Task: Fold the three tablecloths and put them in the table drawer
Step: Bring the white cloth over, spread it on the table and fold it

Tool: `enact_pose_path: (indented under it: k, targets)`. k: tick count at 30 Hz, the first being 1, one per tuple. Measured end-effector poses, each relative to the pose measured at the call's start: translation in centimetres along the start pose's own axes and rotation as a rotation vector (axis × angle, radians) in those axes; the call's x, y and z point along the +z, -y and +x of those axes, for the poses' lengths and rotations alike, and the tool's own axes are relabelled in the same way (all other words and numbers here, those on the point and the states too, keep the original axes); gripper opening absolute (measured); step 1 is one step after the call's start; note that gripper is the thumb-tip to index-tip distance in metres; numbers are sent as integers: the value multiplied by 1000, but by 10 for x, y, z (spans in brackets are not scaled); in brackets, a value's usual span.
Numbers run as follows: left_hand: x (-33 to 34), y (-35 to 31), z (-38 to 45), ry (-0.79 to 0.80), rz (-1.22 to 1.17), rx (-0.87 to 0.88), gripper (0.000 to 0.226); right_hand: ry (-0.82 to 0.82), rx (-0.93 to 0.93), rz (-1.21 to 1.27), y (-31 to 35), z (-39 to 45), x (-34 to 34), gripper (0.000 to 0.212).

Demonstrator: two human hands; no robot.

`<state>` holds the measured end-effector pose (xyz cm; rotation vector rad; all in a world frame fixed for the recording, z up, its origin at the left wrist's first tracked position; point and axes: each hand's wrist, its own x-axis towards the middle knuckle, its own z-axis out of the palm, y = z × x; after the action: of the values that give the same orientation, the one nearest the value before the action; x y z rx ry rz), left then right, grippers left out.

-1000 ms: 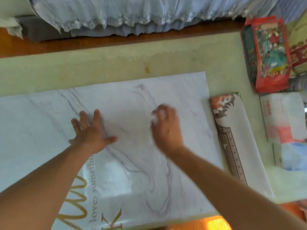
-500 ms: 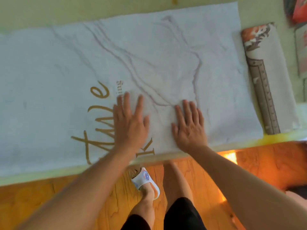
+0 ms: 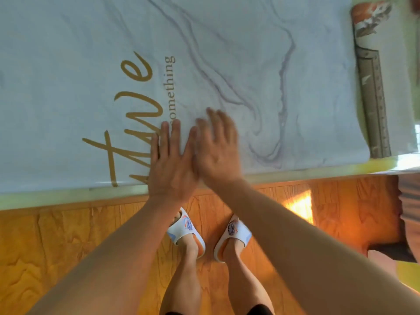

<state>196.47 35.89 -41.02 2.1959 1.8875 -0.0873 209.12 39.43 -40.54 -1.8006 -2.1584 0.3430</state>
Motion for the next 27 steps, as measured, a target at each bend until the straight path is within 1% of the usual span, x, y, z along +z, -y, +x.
enact_pose_path:
  k: [1, 3, 5, 9, 11, 14, 19, 22, 24, 27]
  targets:
    - [2, 1, -1, -33, -6, 11, 65, 2, -1, 26, 8, -1, 5, 35]
    - [6, 4, 0, -122, -58, -2, 58, -17, -10, 18, 5, -6, 11, 39]
    - [8, 5, 1, -168, -72, -32, 56, -25, -42, 0, -1, -7, 10, 41]
    - [4, -4, 0, -133, -33, -52, 61, -6, -95, 13, -19, -13, 0, 38]
    - [1, -6, 1, -112, -12, -61, 65, -3, -82, 11, -46, -17, -9, 37]
    - [1, -6, 1, -94, 10, -68, 69, -24, -2, -32, -94, -23, -29, 38]
    - [-1, -11, 1, -91, 0, -86, 70, -10, 123, -144, -178, -35, -71, 41]
    - [-1, -13, 2, -99, -6, -97, 70, -16, 134, -182, -238, -45, -99, 42]
    - [-1, -13, 2, -103, 6, -102, 70, -5, 133, -175, -260, -48, -109, 41]
    - [-2, -15, 3, -84, 2, -111, 70, 12, 125, -123, -267, -47, -115, 43]
